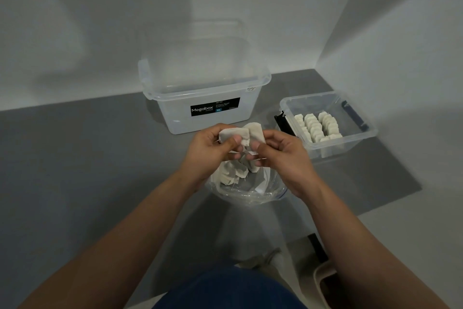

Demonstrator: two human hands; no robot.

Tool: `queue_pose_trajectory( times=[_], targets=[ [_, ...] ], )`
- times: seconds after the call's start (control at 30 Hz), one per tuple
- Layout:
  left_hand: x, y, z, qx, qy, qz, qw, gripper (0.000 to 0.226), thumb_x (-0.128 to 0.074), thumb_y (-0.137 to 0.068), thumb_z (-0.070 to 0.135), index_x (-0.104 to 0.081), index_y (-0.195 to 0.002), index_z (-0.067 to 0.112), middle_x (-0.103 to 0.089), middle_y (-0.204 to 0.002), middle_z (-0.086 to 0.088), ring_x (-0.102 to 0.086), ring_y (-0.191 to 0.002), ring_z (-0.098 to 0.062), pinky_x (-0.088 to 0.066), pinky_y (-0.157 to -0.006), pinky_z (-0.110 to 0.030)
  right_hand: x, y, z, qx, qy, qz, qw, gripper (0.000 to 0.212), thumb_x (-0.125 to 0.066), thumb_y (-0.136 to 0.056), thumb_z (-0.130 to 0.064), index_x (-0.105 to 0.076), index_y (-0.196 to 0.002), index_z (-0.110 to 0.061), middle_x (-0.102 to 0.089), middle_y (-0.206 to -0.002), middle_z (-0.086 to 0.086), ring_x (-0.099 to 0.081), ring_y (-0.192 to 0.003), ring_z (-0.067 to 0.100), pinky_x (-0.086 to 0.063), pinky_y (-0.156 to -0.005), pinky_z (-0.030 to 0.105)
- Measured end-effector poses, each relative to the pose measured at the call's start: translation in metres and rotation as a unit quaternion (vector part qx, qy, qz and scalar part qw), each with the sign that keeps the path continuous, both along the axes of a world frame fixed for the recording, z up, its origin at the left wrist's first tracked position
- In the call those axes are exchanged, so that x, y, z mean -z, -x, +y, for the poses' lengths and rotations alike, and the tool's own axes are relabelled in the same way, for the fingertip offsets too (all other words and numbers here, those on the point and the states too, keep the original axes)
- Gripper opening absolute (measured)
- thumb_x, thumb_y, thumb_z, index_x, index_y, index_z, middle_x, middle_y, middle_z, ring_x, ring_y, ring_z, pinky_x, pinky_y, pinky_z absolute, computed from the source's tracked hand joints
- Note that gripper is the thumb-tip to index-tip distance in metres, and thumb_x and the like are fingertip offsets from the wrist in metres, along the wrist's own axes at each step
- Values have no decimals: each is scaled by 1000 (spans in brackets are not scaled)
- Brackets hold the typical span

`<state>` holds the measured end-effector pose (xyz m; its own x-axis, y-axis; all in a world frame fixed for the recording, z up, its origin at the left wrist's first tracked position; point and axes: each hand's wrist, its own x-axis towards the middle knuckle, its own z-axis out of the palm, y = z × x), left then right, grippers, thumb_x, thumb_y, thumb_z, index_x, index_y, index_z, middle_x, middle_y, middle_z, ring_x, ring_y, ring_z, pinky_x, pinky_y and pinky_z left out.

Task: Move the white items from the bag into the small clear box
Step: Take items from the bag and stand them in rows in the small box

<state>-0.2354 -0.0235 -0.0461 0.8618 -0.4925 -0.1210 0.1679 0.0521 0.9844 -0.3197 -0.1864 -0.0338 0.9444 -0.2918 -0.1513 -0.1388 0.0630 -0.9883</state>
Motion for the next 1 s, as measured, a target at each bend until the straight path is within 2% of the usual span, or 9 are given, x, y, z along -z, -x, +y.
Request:
queue_pose_trajectory(
  times=[0.13,0.23,0.3,0.43,0.53,0.63,0.73,0.9,1.0],
  targets=[
    [0,-5,-3,-14,-67,-35,997,22,-64,-94,0,-74,-107,16,-71,-88,-12,-66,-71,-14,-54,-55,-29,1,0,-8,27,22,-15,999,20,-65,-95,0,-75,-108,-10,-77,-95,14,-75,-85,26,-59,-75,31],
    [3,-9,-4,2,-158,-80,984,39,-59,-90,-1,-70,-110,30,-68,-81,-8,-63,-65,-12,-53,-51,-30,-3,-1,-21,31,139,-15,990,25,-74,-89,-3,-75,-108,-18,-75,-89,3,-76,-80,22,-60,-78,32],
    [4,-10,-5,54,-185,-88,977,46,-54,-90,-4,-70,-110,34,-70,-85,-13,-62,-64,-13,-52,-51,-29,-8,-2,-28,22,196,-8,980,26,-81,-84,-7,-72,-104,-19,-72,-88,4,-74,-75,20,-61,-75,33],
    [5,-7,-14,157,-188,-72,967,30,-67,-91,5,-73,-111,28,-77,-91,-12,-67,-68,-23,-62,-67,-40,-19,-5,-41,-22,357,12,934,15,-84,-81,-22,-72,-87,-27,-72,-80,-8,-69,-73,8,-60,-76,30],
    [7,-1,-24,179,-181,-54,966,16,-74,-92,23,-75,-108,23,-77,-88,-11,-70,-69,-23,-63,-78,-49,-30,-5,-47,-68,438,23,896,10,-81,-83,-26,-74,-90,-30,-69,-79,-19,-66,-80,-3,-56,-80,22],
    [10,3,-35,150,-164,-40,974,14,-74,-92,29,-77,-104,21,-76,-81,-12,-73,-70,-24,-63,-80,-50,-37,-6,-56,-89,459,14,884,13,-77,-86,-30,-77,-99,-30,-67,-84,-25,-64,-84,-8,-50,-78,12],
    [9,8,-47,130,-117,-7,985,15,-72,-93,22,-77,-105,14,-74,-81,-8,-71,-76,-23,-63,-77,-36,-46,-9,-73,-81,446,12,891,12,-71,-92,-29,-78,-102,-30,-69,-88,-26,-64,-83,-10,-43,-73,5],
    [8,13,-69,123,-75,11,990,17,-71,-94,19,-77,-106,9,-74,-91,-18,-70,-78,-19,-61,-81,-33,-62,-14,-98,-130,476,47,869,8,-73,-91,-38,-79,-93,-33,-69,-75,-25,-65,-77,-8,-45,-65,8],
    [4,13,-86,122,-62,14,990,18,-70,-95,18,-76,-108,7,-74,-97,-21,-69,-79,-18,-62,-84,-34,-66,-17,-111,-145,492,28,858,9,-72,-92,-36,-78,-98,-32,-70,-80,-23,-65,-75,-7,-44,-67,12]
  ],
)
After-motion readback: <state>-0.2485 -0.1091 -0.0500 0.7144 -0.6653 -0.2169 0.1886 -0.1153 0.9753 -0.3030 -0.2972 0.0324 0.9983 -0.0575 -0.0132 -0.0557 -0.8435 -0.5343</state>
